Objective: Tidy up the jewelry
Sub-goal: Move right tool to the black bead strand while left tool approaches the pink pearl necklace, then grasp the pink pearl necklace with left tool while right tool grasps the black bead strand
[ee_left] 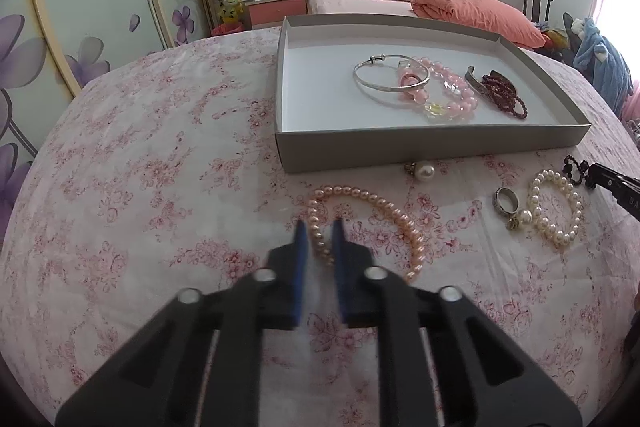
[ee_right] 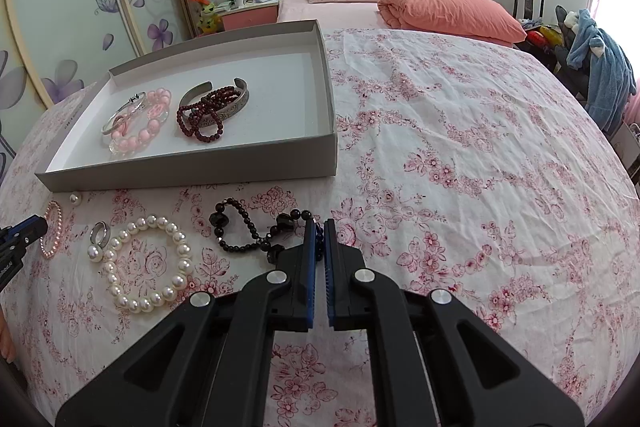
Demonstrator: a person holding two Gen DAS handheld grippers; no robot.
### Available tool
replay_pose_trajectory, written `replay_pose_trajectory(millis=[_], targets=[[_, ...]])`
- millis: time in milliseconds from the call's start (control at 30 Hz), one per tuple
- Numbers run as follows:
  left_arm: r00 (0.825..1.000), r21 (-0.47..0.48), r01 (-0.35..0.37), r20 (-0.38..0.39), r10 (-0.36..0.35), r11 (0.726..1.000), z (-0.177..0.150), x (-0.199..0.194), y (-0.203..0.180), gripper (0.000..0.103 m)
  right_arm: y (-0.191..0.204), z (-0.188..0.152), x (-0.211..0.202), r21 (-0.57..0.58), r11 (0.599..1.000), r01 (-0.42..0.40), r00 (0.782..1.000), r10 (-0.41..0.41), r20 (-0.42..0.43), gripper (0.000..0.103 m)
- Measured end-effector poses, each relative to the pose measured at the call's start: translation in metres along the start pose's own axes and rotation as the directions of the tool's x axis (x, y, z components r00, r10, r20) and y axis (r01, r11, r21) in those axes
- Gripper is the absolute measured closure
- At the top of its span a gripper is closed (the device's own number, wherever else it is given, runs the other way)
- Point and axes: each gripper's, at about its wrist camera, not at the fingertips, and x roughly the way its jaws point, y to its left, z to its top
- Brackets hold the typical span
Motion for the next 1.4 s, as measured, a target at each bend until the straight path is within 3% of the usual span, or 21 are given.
replay_pose_trajectory(millis=[533, 800, 1067, 1400], targets=[[1.0, 0.013, -0.012, 0.018, 0.012, 1.0, -0.002, -0.002, -0.001, 0.096, -0.001, 0.0, 0.0, 0.011, 1.0, -0.013, 1.0, 0.013, 0.0, 0.098], [0.998, -0.04, 0.06, 0.034, -0.058, 0.997, -0.009, -0.012, 0.011, 0.097, -0.008, -0.004, -0.011, 0.057, 0.996, -0.075, 0.997, 0.072, 0.038, 0.098], [0.986, -0.086, 0.126, 0.12, -0.116, 0.988, -0.011, -0.038, 0.017, 0.097, 0.005, -0.003, -0.044, 0.05, 0.985, -0.167, 0.977, 0.159, 0.141, 0.098], [0.969, -0.109, 0.161, 0.204, -0.137, 0.981, -0.013, -0.065, 0.014, 0.097, 0.019, -0.006, -0.073, 0.042, 0.965, -0.258, 0.944, 0.243, 0.223, 0.098]])
